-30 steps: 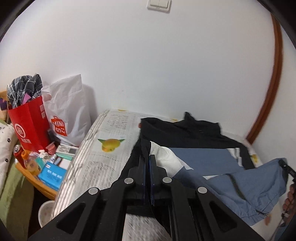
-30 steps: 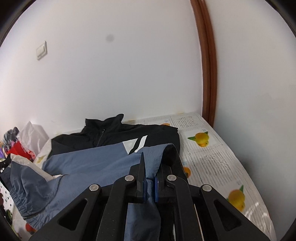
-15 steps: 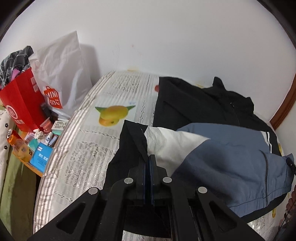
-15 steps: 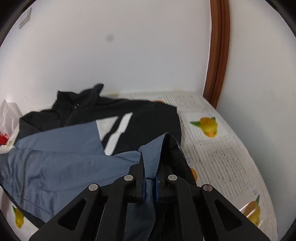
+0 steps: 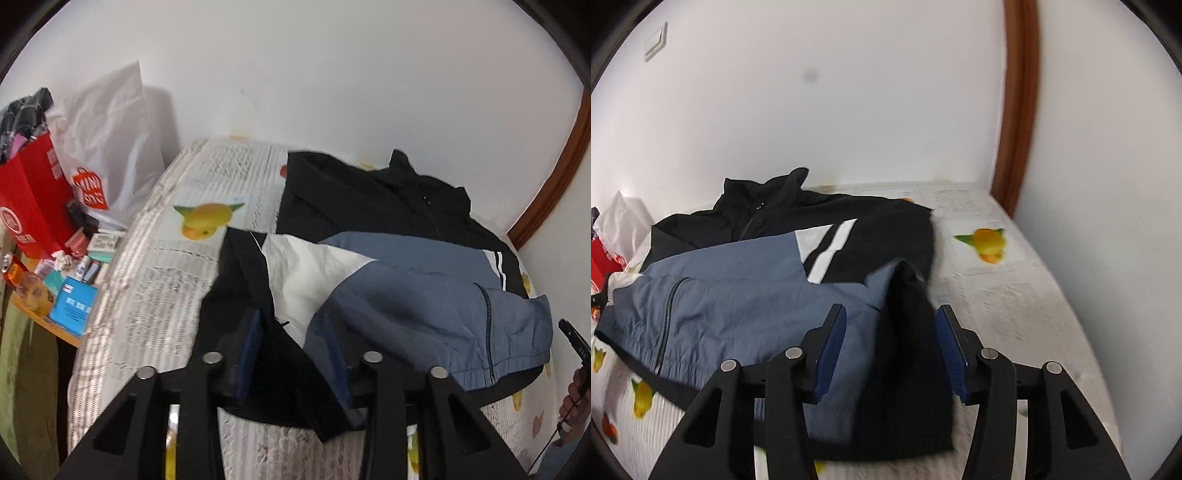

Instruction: Fold large clothes

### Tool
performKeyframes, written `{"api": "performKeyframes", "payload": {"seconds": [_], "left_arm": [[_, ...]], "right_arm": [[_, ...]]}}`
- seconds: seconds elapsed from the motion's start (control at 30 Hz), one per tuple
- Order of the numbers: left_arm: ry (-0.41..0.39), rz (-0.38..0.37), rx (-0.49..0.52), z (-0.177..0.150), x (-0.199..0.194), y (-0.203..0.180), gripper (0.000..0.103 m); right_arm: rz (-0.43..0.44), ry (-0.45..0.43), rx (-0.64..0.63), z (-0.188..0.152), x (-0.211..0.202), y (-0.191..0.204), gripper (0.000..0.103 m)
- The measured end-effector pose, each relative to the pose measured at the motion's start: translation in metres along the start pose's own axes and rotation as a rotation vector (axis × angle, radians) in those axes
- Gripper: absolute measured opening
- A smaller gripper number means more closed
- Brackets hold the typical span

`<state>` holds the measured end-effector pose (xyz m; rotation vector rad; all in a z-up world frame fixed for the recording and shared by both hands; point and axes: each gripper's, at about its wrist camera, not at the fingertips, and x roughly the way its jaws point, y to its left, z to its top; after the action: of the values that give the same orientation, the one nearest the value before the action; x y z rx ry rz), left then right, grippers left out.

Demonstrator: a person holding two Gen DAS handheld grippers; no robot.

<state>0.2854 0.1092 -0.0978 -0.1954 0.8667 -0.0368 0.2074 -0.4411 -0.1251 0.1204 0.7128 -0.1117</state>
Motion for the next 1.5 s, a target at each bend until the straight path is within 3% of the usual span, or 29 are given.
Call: {"api": "performKeyframes", "payload": {"seconds": [0.2,0.33,0.7,0.77,1.0,1.23,1.5], "left_arm": [[-0.017,0.033,-0.041,-0.013,-0.014,0.024,0.042],[0.002,0.046,-0.059,-0.029,-0.011,0.045,0.042],[0.090,-0.027,-0.074,-0.043,0.032,0.054,0.040],[0.087,-0.033,-0.067,-0.043,0.035,0.052,0.038],[0.082,-0.047,-0.057,-0.046,0.033,0.044,0.013],[0.066,-0.030,-0.042,-0.058,0.008,0.041,0.010],[0.071,-0.011,-0.049,-0.101,-0.035,0.055,0.010]], "right_arm": [[-0.065,0.094,0.028,-0.031,-0.004,-0.025,0.050],[-0.059,0.155,0.052,-0.054,0.006,-0.034,0.050],[-0.021,0.221,0.067,-0.061,0.039,-0.029,0.049],[-0.012,0.226,0.067,-0.061,0.042,-0.029,0.044],[-0.007,0.220,0.002,-0.058,0.045,-0.016,0.012],[-0.010,0.202,-0.019,-0.057,0.033,-0.015,0.007],[0.025,0.198,-0.040,-0.077,0.007,-0.014,0.006]]}}
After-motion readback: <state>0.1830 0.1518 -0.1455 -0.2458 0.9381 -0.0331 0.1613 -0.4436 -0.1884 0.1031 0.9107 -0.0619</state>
